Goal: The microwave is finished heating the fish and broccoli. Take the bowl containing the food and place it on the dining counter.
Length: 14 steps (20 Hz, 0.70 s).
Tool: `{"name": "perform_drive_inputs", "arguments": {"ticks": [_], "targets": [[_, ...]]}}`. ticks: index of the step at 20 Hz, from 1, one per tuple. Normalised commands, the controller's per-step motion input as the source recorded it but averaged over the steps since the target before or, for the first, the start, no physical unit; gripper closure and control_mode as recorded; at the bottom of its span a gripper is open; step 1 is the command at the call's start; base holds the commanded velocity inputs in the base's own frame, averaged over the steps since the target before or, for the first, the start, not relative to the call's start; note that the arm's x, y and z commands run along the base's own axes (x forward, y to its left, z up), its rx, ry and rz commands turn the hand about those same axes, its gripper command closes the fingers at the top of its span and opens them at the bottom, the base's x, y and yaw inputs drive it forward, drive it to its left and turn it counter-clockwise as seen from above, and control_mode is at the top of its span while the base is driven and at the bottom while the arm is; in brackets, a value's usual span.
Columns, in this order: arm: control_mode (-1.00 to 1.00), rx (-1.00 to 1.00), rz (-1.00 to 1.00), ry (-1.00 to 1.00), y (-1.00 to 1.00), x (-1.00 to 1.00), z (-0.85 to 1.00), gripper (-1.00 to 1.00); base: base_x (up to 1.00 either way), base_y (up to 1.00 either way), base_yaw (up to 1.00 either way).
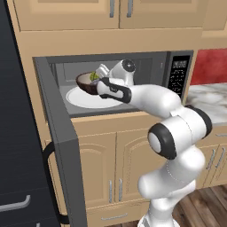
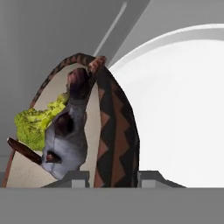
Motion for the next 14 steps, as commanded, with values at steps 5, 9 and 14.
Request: {"name": "perform_drive_inputs", "arguments": {"ticks": [5, 9, 14], "targets": [[-1.0, 0.0, 0.0, 0.0, 0.0, -0.24, -0.04, 1.0, 0.0, 0.0, 0.0], [-1.0, 0.0, 0.0, 0.0, 0.0, -0.43, 0.0, 1.0, 0.0, 0.0, 0.0], [-1.0, 0.0, 0.0, -0.11, -0.08, -0.78, 0.0, 1.0, 0.0, 0.0, 0.0]]}}
